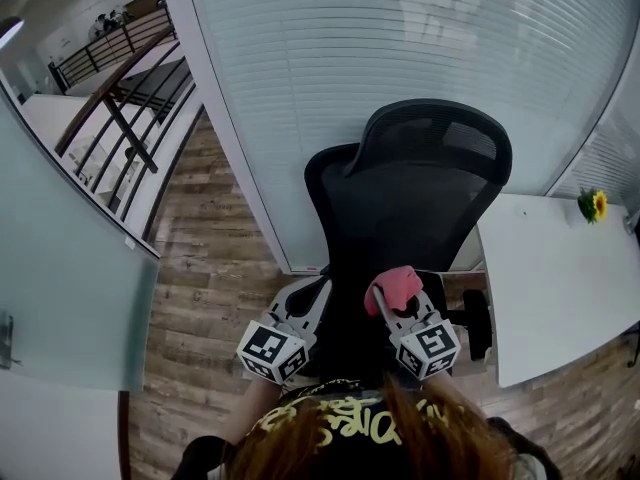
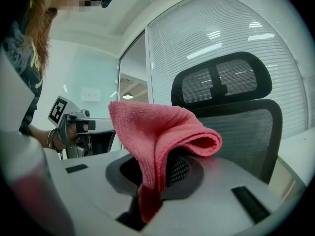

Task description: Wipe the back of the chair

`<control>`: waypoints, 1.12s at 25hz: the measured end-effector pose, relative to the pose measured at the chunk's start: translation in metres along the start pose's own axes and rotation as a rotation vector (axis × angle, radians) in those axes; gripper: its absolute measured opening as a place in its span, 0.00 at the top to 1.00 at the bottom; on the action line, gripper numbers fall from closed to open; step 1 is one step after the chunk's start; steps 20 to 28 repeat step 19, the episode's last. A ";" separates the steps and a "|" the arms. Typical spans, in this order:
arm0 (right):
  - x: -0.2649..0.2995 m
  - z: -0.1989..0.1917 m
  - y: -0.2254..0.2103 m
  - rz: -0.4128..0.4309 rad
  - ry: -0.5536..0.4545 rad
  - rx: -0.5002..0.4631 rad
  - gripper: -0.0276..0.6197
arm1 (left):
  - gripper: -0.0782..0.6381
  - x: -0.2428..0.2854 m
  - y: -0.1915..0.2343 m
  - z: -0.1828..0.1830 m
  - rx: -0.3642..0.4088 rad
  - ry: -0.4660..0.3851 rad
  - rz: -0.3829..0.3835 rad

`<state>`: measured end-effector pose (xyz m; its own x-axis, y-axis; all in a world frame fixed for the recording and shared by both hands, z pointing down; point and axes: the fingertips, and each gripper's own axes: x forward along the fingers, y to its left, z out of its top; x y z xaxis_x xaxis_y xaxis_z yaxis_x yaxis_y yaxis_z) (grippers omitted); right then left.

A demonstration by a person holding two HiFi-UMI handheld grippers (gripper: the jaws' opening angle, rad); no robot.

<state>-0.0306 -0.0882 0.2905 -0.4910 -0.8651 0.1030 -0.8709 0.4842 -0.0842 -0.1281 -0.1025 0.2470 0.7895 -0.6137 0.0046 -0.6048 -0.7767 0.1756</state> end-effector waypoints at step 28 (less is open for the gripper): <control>0.007 -0.010 0.004 0.015 0.026 0.044 0.86 | 0.90 -0.006 0.012 -0.009 -0.031 0.003 0.024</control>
